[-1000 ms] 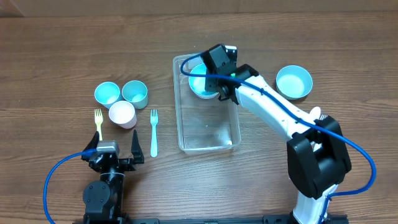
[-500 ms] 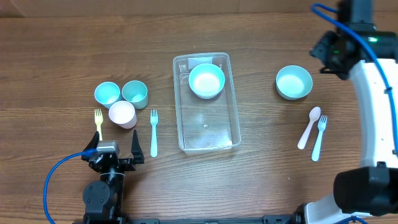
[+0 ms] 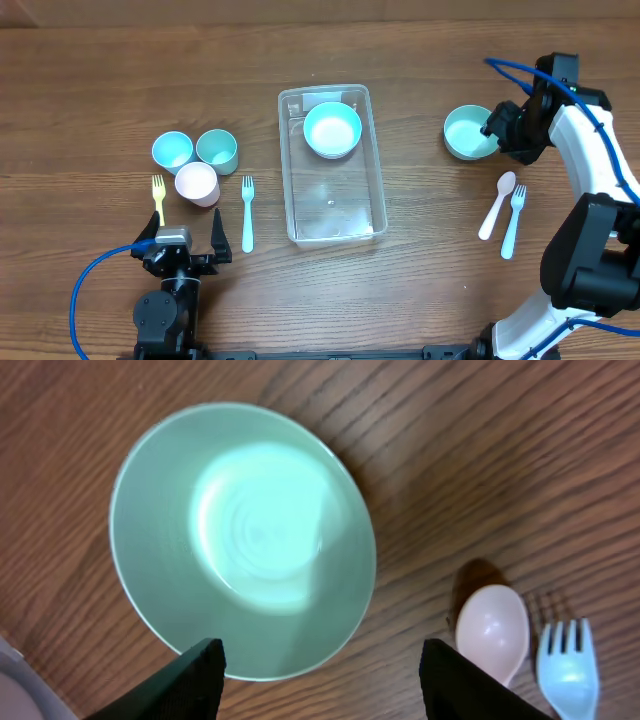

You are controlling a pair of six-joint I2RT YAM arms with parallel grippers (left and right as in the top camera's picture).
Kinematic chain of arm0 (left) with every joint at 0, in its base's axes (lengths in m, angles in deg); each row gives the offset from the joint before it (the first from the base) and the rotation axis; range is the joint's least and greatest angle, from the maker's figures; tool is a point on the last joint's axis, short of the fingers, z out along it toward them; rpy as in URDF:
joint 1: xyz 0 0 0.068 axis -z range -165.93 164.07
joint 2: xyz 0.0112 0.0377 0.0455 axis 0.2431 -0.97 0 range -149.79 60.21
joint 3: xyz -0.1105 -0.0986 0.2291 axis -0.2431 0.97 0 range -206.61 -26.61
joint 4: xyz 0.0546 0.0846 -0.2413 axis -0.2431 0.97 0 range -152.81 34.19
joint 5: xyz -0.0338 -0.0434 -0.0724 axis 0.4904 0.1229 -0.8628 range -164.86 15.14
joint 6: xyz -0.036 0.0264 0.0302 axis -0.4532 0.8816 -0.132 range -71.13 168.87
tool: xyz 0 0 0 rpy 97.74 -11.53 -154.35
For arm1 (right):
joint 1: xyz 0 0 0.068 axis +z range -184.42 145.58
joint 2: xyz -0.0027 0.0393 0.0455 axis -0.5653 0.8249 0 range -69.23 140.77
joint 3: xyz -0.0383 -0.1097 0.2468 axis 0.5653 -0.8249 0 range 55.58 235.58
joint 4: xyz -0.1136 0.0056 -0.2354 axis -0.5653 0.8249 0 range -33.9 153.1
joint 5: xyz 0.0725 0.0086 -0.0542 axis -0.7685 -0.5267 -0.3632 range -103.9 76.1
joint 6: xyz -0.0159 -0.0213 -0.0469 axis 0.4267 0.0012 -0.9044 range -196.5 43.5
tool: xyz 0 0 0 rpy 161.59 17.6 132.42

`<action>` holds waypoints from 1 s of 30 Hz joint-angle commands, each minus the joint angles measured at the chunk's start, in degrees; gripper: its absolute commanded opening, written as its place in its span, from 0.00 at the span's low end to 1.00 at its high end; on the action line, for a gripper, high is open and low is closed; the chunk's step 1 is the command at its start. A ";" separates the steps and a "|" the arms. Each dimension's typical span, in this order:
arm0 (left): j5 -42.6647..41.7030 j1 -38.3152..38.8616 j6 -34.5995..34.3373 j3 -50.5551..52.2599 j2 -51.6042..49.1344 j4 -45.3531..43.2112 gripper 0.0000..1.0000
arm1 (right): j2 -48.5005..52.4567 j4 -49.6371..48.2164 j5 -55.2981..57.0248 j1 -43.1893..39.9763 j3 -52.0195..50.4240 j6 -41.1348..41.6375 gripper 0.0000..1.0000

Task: Pack container
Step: 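Move the right gripper to the second teal bowl and grasp it, then lift the teal bowl onto the stack in the container and release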

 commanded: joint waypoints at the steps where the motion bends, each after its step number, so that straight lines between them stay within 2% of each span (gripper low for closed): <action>1: -0.66 -0.33 1.09 0.31 0.44 -0.22 1.00 | -0.35 -2.93 -0.83 -0.07 -4.02 -0.76 0.64; 5: -0.66 -0.33 1.09 0.31 0.44 -0.22 1.00 | -0.35 -7.45 -0.85 -0.07 -8.39 -0.74 0.64; 9: -0.66 -0.33 1.09 0.31 0.42 -0.22 1.00 | -0.33 -9.51 -0.85 -0.07 -9.46 -0.79 0.51; 18: -0.66 -0.33 1.09 0.31 0.44 -0.22 1.00 | 1.27 -12.28 -0.87 -0.07 -11.17 0.57 0.50; 19: -0.66 -0.33 1.09 0.31 0.44 -0.22 1.00 | 1.60 -12.33 -0.87 -0.07 -11.17 0.57 0.45; 23: -0.66 -0.33 1.09 0.31 0.44 -0.22 1.00 | 1.81 -12.37 -0.92 -0.07 -11.13 0.57 0.04; 26: -0.66 -0.33 1.09 0.31 0.44 -0.22 1.00 | 1.77 -11.58 -0.96 -0.07 -10.14 0.57 0.04; 30: -0.66 -0.33 1.09 0.31 0.44 -0.22 1.00 | -1.07 -5.09 -1.07 0.04 -2.12 0.28 0.04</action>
